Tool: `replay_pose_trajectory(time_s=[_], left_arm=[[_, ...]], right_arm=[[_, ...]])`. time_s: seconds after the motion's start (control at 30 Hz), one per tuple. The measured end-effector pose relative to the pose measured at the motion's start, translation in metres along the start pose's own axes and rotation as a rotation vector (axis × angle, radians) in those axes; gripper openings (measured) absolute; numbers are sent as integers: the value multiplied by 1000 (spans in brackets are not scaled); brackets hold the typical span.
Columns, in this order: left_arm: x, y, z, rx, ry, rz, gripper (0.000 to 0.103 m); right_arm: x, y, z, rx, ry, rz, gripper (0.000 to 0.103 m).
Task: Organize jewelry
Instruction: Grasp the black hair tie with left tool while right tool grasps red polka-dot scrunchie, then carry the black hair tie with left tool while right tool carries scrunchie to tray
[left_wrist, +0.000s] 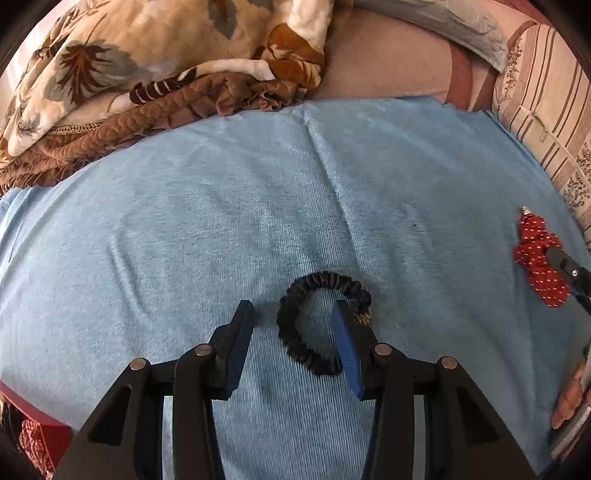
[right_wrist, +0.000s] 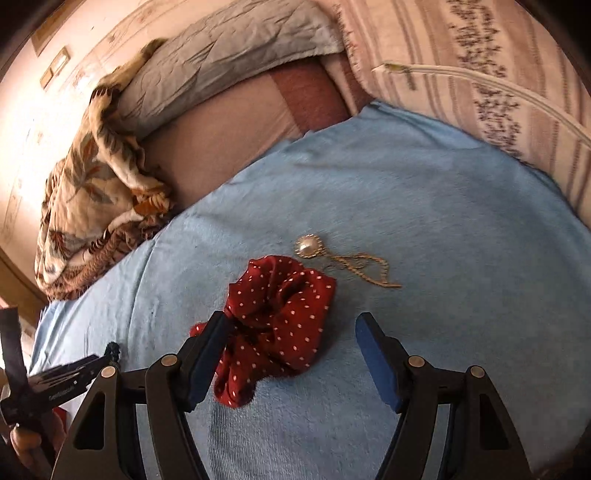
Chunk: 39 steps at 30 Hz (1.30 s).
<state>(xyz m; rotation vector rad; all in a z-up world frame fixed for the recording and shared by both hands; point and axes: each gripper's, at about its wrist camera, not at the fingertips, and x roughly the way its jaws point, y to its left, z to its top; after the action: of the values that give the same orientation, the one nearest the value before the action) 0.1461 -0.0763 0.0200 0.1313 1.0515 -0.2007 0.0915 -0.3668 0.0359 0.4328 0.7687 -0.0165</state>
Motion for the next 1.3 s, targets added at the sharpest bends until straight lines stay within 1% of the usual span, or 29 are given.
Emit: replay_pose_trajectory(time_s=[0.03, 0.1, 0.13, 0.17, 0.2, 0.23, 0.27, 0.3, 0.33, 0.37, 0.5, 0.57, 0.73, 0.83, 0.93, 1.0, 1.1, 1.2, 1.3], left_arm=[[1, -1, 1, 4, -5, 3, 43], [3, -4, 3, 12, -9, 8, 43], [3, -5, 2, 14, -11, 10, 42], [3, -7, 1, 19, -11, 4, 32], [2, -9, 1, 25, -10, -1, 14], [1, -13, 0, 40, -5, 1, 6], [-1, -16, 0, 48, -4, 3, 6], [-3, -19, -1, 55, -3, -6, 6], [-7, -22, -3, 58, -1, -14, 6], [-11, -24, -4, 59, -4, -15, 6], [-41, -30, -11, 56, -37, -44, 6], [-64, -31, -16, 59, -58, -63, 6], [-112, -23, -34, 35, -89, -115, 6], [-136, -15, -47, 19, -105, -122, 6], [-159, -6, -62, 15, -131, -107, 6], [-174, 3, -72, 9, -143, -100, 6], [-192, 18, -88, -14, -149, -87, 7], [-208, 33, -105, -32, -162, -53, 7], [-223, 46, -123, -47, -174, -16, 7]], right_arm=[[1, 2, 0, -7, -1, 2, 74], [4, 4, 1, -19, 6, 3, 65], [6, 5, 1, -24, 12, 0, 56], [8, 7, 0, -31, 18, -2, 46], [9, 7, 0, -34, 21, 2, 40], [9, 8, 0, -39, 25, 9, 27], [9, 9, 0, -43, 24, 6, 23], [8, 10, 0, -46, 21, 3, 22], [6, 10, 0, -48, 18, 2, 17], [6, 11, 0, -49, 18, 2, 14], [0, 15, -2, -56, 14, -7, 13], [-4, 19, -4, -64, 14, -7, 12], [-21, 38, -11, -98, -6, -6, 12], [-34, 52, -17, -101, -19, 11, 12], [-47, 66, -28, -84, -20, 49, 12], [-56, 75, -40, -72, -17, 79, 12], [-69, 89, -66, -50, -5, 120, 12], [-76, 100, -96, -28, 28, 148, 12], [-78, 112, -127, -35, 75, 156, 12]])
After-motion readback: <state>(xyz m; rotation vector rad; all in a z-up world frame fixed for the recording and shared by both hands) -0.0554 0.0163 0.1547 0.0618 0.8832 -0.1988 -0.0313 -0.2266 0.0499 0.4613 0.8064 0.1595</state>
